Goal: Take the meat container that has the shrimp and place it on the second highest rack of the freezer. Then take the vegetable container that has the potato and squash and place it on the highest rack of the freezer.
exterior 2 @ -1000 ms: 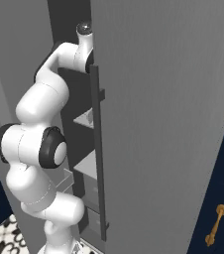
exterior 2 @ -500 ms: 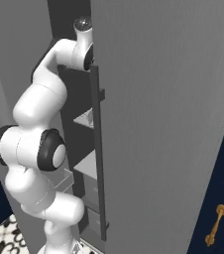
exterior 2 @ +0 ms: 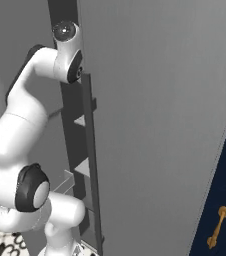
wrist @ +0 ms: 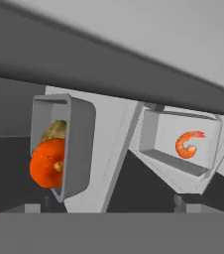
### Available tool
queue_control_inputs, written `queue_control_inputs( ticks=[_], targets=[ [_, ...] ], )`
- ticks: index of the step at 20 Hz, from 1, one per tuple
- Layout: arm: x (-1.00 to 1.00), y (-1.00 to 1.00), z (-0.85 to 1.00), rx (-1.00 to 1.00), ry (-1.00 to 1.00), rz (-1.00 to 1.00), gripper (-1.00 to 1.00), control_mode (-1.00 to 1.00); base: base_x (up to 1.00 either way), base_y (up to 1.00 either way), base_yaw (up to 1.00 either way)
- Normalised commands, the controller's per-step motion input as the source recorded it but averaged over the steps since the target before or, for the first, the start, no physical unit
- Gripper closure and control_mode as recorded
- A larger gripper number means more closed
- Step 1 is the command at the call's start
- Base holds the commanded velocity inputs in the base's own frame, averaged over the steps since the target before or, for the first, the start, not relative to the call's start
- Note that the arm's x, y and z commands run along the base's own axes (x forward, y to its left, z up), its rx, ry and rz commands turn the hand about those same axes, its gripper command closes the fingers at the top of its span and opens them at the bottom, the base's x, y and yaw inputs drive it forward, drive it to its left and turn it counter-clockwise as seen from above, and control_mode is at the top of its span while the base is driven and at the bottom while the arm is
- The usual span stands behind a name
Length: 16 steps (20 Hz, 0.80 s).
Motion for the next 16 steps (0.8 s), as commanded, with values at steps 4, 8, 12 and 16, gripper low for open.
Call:
queue_control_inputs(
  ticks=[4,8,12,16],
  targets=[
    [-0.79,0.23,0.00,0.00,-0.04,0.04,-1.00,-1.00,0.00,0.00,0.00],
    [-0.84,0.38,0.00,-0.01,-0.05,0.00,-1.00,-1.00,0.00,0.00,0.00],
    [-0.91,0.18,0.00,0.00,-0.04,0.00,-1.00,-1.00,0.00,0.00,0.00],
    [-1.00,-0.54,0.00,0.01,-0.11,0.00,-1.00,-1.00,0.00,0.00,0.00]
  ],
)
